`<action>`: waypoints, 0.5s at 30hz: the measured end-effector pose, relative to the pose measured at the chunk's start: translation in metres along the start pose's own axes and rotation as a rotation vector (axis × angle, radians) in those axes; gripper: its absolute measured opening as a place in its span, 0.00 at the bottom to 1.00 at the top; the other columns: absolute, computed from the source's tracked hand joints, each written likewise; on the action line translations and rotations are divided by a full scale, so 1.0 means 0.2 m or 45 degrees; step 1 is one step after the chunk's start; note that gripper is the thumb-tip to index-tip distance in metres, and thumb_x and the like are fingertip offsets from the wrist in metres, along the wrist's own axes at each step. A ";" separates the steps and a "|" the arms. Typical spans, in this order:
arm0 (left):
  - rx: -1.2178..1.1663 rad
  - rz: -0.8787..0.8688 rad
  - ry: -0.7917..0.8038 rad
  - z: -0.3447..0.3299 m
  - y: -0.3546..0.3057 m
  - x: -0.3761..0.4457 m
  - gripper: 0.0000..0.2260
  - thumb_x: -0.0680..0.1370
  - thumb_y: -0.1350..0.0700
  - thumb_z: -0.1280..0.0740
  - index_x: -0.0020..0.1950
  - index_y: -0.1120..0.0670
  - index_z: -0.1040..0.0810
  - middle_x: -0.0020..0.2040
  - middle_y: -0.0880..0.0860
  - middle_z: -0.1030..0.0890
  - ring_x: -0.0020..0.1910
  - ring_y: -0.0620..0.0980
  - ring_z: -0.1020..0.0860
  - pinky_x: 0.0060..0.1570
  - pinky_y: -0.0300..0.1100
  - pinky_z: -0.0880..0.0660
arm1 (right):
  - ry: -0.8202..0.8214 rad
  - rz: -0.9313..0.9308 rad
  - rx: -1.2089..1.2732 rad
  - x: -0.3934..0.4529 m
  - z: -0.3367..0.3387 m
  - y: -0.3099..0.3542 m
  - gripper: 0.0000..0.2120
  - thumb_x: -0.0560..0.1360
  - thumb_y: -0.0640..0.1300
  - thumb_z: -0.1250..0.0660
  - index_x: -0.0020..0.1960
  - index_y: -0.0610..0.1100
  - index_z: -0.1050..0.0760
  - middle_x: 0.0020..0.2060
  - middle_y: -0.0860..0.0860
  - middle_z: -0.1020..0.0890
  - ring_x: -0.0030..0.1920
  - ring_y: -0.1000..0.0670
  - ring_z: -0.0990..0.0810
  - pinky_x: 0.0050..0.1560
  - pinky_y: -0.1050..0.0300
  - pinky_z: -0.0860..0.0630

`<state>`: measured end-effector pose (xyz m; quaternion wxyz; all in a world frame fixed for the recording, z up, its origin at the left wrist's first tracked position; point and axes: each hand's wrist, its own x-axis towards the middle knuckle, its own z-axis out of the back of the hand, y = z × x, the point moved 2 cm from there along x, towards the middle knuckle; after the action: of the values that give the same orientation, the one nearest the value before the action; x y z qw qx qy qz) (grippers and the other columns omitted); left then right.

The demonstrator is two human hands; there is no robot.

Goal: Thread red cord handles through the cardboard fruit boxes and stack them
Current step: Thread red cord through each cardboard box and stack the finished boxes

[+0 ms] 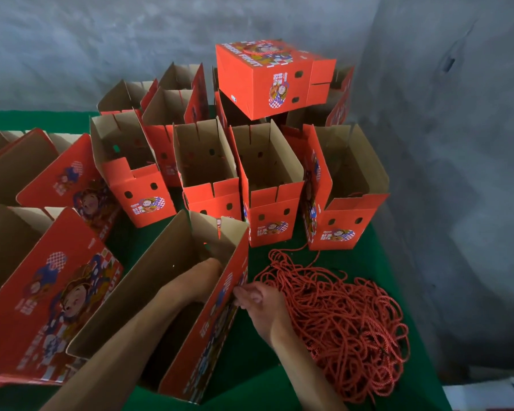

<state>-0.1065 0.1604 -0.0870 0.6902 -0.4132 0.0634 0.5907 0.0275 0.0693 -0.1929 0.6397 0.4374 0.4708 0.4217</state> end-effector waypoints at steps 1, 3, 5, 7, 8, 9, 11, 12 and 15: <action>0.035 0.018 -0.004 0.00 -0.01 -0.02 0.13 0.84 0.60 0.41 0.62 0.68 0.24 0.62 0.67 0.21 0.63 0.64 0.23 0.62 0.53 0.27 | 0.048 0.006 -0.031 -0.01 0.01 -0.01 0.10 0.79 0.61 0.30 0.47 0.56 0.19 0.46 0.58 0.14 0.48 0.57 0.15 0.54 0.56 0.20; 0.088 0.016 0.006 0.01 0.00 -0.01 0.13 0.85 0.60 0.42 0.61 0.67 0.24 0.62 0.66 0.22 0.63 0.64 0.23 0.62 0.53 0.26 | 0.147 -0.029 -0.240 -0.03 0.03 -0.05 0.10 0.79 0.63 0.32 0.47 0.57 0.19 0.46 0.59 0.15 0.47 0.58 0.16 0.48 0.63 0.22; 0.139 0.044 -0.018 0.03 0.00 -0.01 0.10 0.85 0.59 0.42 0.56 0.63 0.24 0.62 0.65 0.21 0.62 0.62 0.22 0.60 0.51 0.25 | 0.194 -0.084 -0.662 -0.03 0.09 -0.13 0.15 0.83 0.58 0.36 0.48 0.48 0.20 0.45 0.54 0.15 0.43 0.52 0.17 0.43 0.58 0.23; 0.161 0.072 -0.075 0.05 0.00 0.00 0.11 0.85 0.57 0.42 0.56 0.63 0.24 0.61 0.63 0.20 0.57 0.59 0.20 0.55 0.48 0.22 | 0.136 -0.134 -0.801 -0.03 0.14 -0.14 0.21 0.86 0.55 0.42 0.44 0.42 0.24 0.38 0.48 0.20 0.36 0.49 0.22 0.39 0.51 0.26; 0.132 0.062 -0.096 0.07 0.00 -0.02 0.13 0.85 0.54 0.41 0.56 0.62 0.23 0.59 0.61 0.19 0.53 0.56 0.18 0.50 0.46 0.20 | 0.097 -0.167 -0.639 -0.04 0.16 -0.12 0.22 0.87 0.54 0.44 0.44 0.41 0.24 0.35 0.48 0.22 0.34 0.50 0.24 0.38 0.50 0.26; 0.044 0.057 -0.088 0.08 -0.01 -0.04 0.14 0.85 0.50 0.41 0.55 0.60 0.23 0.57 0.60 0.17 0.48 0.53 0.17 0.46 0.44 0.19 | 0.063 -0.193 -0.358 -0.04 0.17 -0.08 0.21 0.87 0.53 0.44 0.45 0.40 0.23 0.33 0.49 0.23 0.31 0.51 0.25 0.36 0.52 0.25; -0.258 0.085 0.015 0.12 -0.04 -0.12 0.24 0.83 0.37 0.45 0.55 0.55 0.20 0.51 0.56 0.14 0.42 0.52 0.14 0.40 0.46 0.16 | 0.046 -0.172 0.140 -0.03 0.19 0.06 0.19 0.87 0.50 0.42 0.46 0.38 0.22 0.28 0.50 0.27 0.27 0.51 0.30 0.29 0.58 0.30; -0.374 0.086 0.070 0.13 -0.06 -0.16 0.29 0.81 0.31 0.48 0.55 0.52 0.19 0.49 0.55 0.14 0.41 0.52 0.14 0.36 0.46 0.17 | 0.058 -0.147 0.294 -0.02 0.20 0.14 0.19 0.87 0.48 0.42 0.44 0.40 0.22 0.27 0.51 0.31 0.26 0.51 0.34 0.28 0.58 0.35; -0.404 -0.023 0.200 0.17 -0.08 -0.26 0.33 0.74 0.23 0.50 0.56 0.45 0.18 0.52 0.51 0.14 0.46 0.50 0.14 0.36 0.44 0.17 | 0.080 -0.032 0.589 -0.01 0.22 0.36 0.19 0.86 0.43 0.39 0.39 0.46 0.19 0.27 0.52 0.32 0.27 0.52 0.36 0.29 0.59 0.38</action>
<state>-0.1218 0.1429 -0.0284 0.6144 -0.5625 0.0193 0.5530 0.0604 0.0798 -0.1171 0.5125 0.5534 0.5799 0.3080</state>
